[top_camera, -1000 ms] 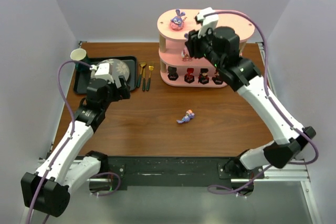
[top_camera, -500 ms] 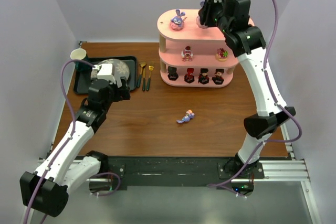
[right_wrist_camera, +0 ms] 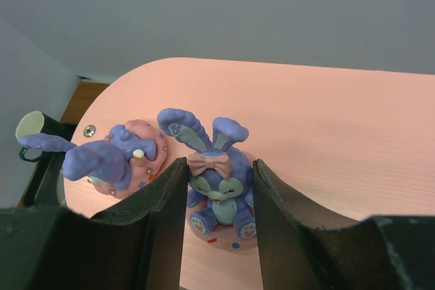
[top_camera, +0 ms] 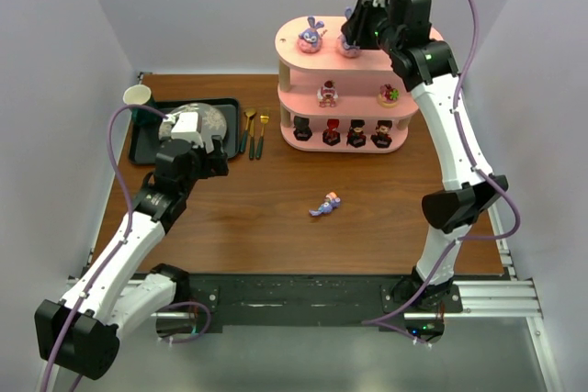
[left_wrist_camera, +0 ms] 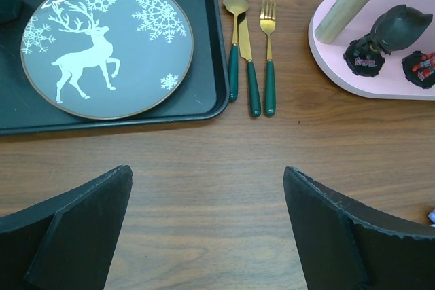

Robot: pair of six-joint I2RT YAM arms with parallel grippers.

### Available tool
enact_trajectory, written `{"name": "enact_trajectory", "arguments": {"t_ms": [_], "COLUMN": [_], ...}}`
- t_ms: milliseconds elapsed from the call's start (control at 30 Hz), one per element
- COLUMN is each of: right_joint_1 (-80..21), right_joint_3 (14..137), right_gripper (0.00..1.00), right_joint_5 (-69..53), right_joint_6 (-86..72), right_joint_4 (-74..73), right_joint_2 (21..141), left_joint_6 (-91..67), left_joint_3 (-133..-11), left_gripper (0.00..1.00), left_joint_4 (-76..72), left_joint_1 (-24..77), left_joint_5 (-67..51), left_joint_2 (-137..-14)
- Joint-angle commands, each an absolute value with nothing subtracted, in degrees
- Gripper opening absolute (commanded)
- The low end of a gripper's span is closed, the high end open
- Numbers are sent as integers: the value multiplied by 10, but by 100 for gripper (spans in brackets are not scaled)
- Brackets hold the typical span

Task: Place and organize the plastic toys onto the shelf

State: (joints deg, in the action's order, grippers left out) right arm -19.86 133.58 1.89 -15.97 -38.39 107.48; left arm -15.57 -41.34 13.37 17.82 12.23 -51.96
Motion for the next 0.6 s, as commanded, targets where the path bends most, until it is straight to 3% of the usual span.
{"name": "enact_trajectory", "arguments": {"t_ms": [0, 133, 167, 267, 400, 567], "right_joint_1": [-199, -200, -200, -199, -200, -200], "right_joint_3": [1367, 1369, 1365, 1351, 1335, 1303], "right_gripper": [0, 1, 11, 28, 45, 53], "right_joint_5": [2, 3, 7, 12, 8, 2], "right_joint_6": [-192, -197, -197, -194, -194, -200], "right_joint_4": [-386, -397, -396, -388, -374, -340], "right_joint_2": [1087, 1092, 1091, 1084, 1074, 1055], "left_joint_6": [-149, -149, -149, -149, -149, -149], "left_joint_3": [-410, -410, -410, -409, -408, -408], "left_gripper": [97, 97, 97, 97, 97, 97], "left_joint_4": [118, 117, 117, 116, 114, 114], "left_joint_1": [182, 183, 183, 183, 183, 183], "left_joint_5": [125, 124, 122, 120, 118, 117], "left_joint_2": [-516, -516, -516, -517, -516, -517]}}
